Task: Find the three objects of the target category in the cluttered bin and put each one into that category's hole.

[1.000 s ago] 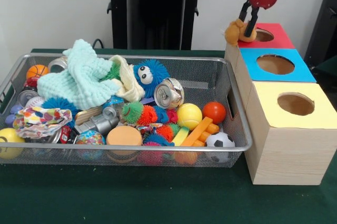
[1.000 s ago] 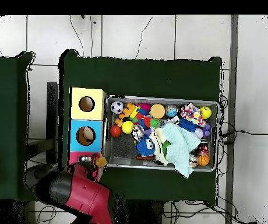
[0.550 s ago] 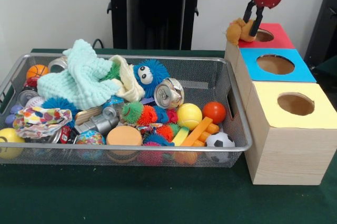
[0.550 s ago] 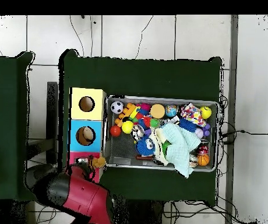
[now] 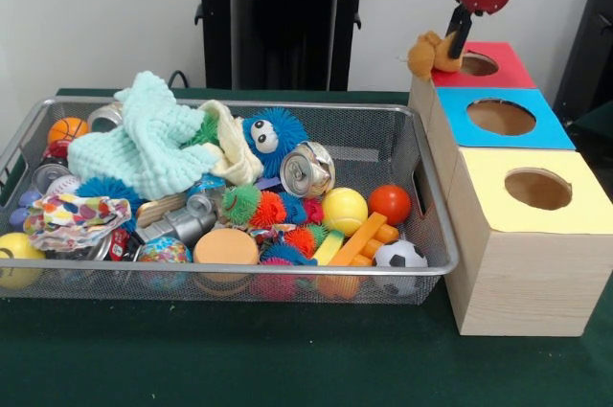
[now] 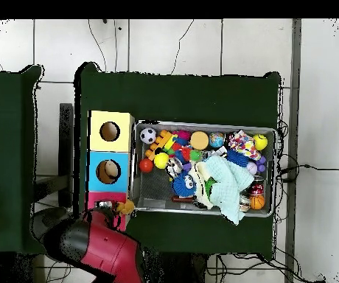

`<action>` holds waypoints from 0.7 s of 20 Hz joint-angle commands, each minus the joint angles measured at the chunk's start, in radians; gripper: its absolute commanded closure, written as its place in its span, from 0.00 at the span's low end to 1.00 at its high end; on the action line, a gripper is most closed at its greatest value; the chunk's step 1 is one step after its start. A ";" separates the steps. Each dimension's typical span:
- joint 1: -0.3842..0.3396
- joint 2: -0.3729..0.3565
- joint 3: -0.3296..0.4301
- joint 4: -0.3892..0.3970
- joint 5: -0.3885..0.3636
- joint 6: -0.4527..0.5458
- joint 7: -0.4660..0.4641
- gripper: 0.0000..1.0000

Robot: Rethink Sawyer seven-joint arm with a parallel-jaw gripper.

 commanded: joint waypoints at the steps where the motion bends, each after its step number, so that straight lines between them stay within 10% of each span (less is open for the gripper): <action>1: -0.035 0.000 0.119 0.022 0.018 0.048 0.139 1.00; 14: 0.005 0.039 0.121 0.009 0.060 -0.016 0.217 1.00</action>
